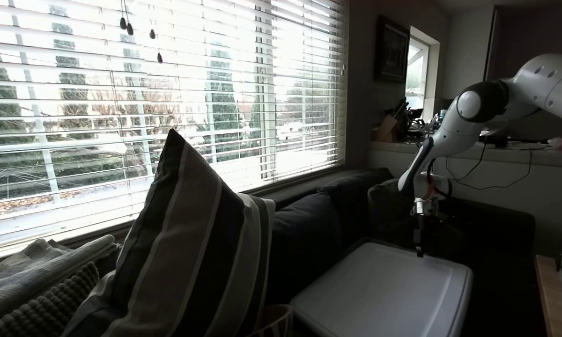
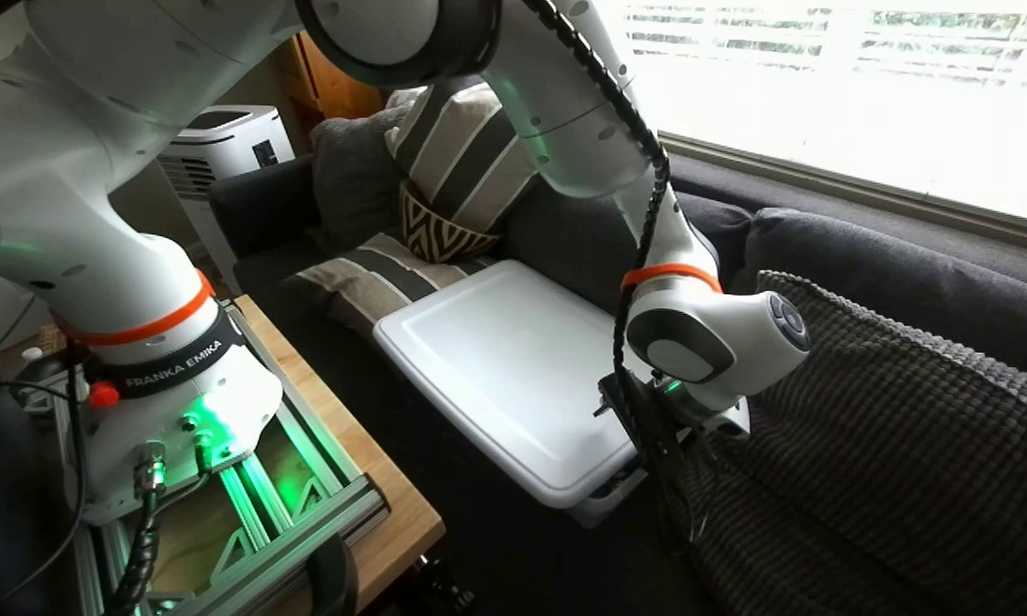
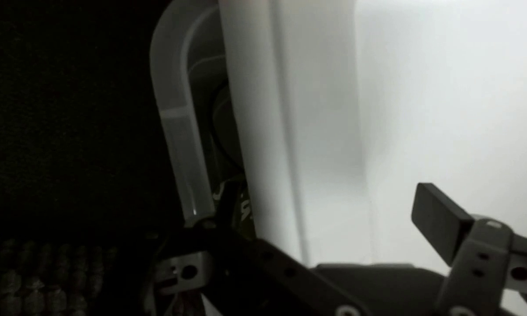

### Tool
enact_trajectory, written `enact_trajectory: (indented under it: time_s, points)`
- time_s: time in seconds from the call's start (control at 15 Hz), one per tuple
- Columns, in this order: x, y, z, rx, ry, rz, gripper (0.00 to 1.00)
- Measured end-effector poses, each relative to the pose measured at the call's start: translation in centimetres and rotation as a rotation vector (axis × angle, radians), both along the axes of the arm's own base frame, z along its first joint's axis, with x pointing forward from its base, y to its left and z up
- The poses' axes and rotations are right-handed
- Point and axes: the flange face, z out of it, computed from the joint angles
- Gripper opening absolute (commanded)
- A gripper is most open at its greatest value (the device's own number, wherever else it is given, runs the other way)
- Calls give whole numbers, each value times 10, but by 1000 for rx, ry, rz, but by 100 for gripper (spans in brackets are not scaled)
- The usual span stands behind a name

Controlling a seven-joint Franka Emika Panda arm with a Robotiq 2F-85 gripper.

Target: Close the bowl with the lid

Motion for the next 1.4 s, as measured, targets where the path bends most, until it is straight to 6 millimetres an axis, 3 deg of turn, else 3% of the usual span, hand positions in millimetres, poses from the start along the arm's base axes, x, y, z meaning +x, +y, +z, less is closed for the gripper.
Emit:
enact_trajectory:
  time_s: [0.33, 0.53, 0.67, 0.73, 0.8, 1.07, 1.4]
  points:
    - [10, 6, -8, -3, 7, 12, 100]
    - [15, 7, -8, 5, 7, 25, 77]
    - [17, 7, -7, 26, 7, 27, 77]
    - [17, 6, -6, 40, 7, 28, 69]
    - [17, 5, -6, 55, 5, 27, 73]
    - [17, 1, -4, 116, -11, 31, 69]
    - [14, -2, -10, 215, -41, 45, 92]
